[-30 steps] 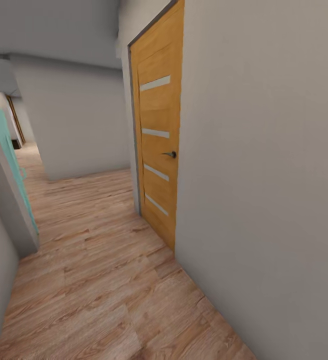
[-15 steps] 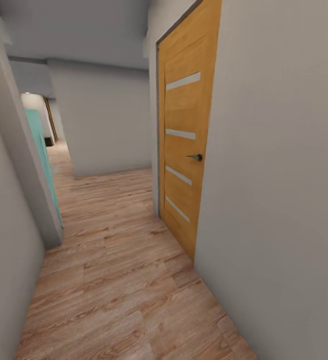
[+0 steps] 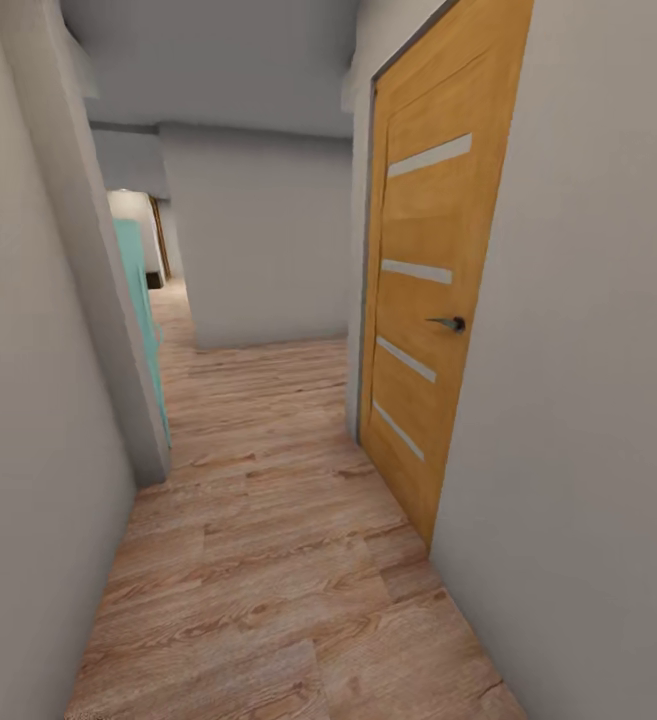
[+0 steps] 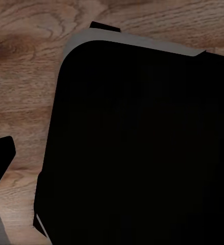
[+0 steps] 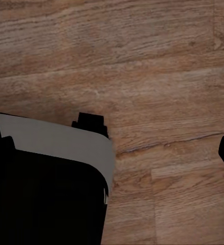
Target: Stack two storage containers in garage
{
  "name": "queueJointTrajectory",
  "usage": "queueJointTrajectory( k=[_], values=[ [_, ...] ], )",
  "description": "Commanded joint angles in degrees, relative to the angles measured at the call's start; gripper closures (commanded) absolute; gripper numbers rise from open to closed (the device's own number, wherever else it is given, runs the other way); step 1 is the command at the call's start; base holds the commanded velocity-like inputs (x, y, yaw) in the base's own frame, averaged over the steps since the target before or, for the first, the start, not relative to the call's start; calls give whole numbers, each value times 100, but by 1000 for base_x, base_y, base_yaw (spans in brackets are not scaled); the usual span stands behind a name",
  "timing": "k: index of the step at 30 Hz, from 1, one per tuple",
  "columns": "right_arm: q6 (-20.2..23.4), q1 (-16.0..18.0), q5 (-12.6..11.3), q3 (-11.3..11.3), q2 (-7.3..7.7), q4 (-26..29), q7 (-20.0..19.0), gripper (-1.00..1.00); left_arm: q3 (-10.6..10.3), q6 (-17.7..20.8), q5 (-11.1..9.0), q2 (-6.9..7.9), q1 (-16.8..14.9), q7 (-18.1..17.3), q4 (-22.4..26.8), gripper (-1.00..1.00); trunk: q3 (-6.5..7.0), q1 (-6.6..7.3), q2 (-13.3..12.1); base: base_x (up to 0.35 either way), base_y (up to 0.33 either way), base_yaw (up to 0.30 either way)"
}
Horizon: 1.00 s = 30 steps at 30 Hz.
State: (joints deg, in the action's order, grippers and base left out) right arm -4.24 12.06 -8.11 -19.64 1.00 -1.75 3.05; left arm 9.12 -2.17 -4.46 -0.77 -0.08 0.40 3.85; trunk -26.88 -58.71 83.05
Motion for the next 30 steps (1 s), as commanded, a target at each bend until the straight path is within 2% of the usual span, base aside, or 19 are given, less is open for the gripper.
queueJointTrajectory(
  k=[1,22,30],
  values=[
    [-38,7,-59,-49,-2,-18,2,-100,8,-12,-47,-2,-1,4,2,-100,-5,-2,3,205,0,276],
    [-57,7,-74,-43,-8,-18,-6,-100,10,-11,-47,-3,-1,4,2,-100,-5,-2,3,215,0,267],
    [-47,7,-116,-36,-11,-18,-6,-100,8,-10,-47,-4,-1,4,2,-100,-5,-2,3,285,0,74]
  ],
)
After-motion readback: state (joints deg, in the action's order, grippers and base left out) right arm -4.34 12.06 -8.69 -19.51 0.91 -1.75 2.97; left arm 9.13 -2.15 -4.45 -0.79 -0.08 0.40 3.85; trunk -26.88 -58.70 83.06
